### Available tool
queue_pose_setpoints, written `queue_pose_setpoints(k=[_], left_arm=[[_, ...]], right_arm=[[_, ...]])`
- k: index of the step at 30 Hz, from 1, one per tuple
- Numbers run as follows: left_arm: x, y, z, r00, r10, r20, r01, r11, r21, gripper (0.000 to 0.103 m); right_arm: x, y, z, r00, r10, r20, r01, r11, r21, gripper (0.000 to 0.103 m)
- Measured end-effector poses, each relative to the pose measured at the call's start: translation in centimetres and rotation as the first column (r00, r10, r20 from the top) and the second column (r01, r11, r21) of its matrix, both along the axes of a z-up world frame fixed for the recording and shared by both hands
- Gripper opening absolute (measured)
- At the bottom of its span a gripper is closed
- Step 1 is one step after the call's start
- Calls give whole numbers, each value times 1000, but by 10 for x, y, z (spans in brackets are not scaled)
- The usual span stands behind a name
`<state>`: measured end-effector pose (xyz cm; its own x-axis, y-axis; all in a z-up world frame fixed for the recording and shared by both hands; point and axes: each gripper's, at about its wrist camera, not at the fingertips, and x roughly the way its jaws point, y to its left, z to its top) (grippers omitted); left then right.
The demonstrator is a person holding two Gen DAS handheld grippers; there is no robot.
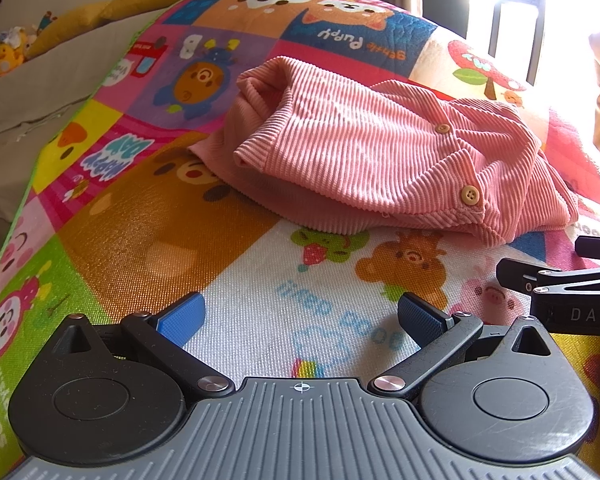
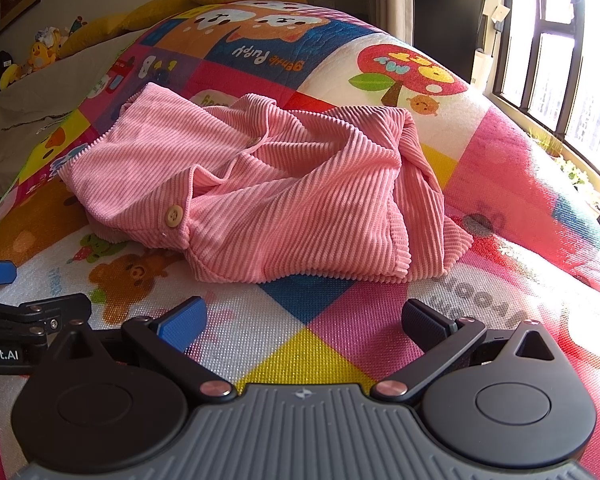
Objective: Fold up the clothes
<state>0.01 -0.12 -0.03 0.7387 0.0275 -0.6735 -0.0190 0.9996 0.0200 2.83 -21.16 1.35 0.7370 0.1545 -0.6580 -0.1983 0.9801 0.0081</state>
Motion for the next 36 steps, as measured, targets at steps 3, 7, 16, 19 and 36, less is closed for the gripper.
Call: queue_pose_setpoints(k=[3, 7, 16, 19, 36], left_arm=[[0, 0, 0, 1000, 2, 0, -2, 1000, 0, 103], [1, -1, 0, 1000, 4, 0, -4, 1000, -1, 103], [1, -2, 0, 1000, -1, -3, 1, 1000, 6, 103], [3, -3, 2, 999, -50, 0, 50, 998, 38, 103], [17, -15, 41, 939, -333, 88, 293, 905, 308, 103]], right_arm=[[2, 0, 1, 1000, 13, -10, -13, 1000, -4, 103], [4, 0, 1, 1000, 22, -18, -22, 1000, -8, 103], [5, 0, 2, 999, 34, -32, -35, 999, -12, 103], [8, -1, 4, 997, 68, -45, -69, 997, -27, 103], [27, 22, 55, 954, 104, 281, -2, 940, -340, 103]])
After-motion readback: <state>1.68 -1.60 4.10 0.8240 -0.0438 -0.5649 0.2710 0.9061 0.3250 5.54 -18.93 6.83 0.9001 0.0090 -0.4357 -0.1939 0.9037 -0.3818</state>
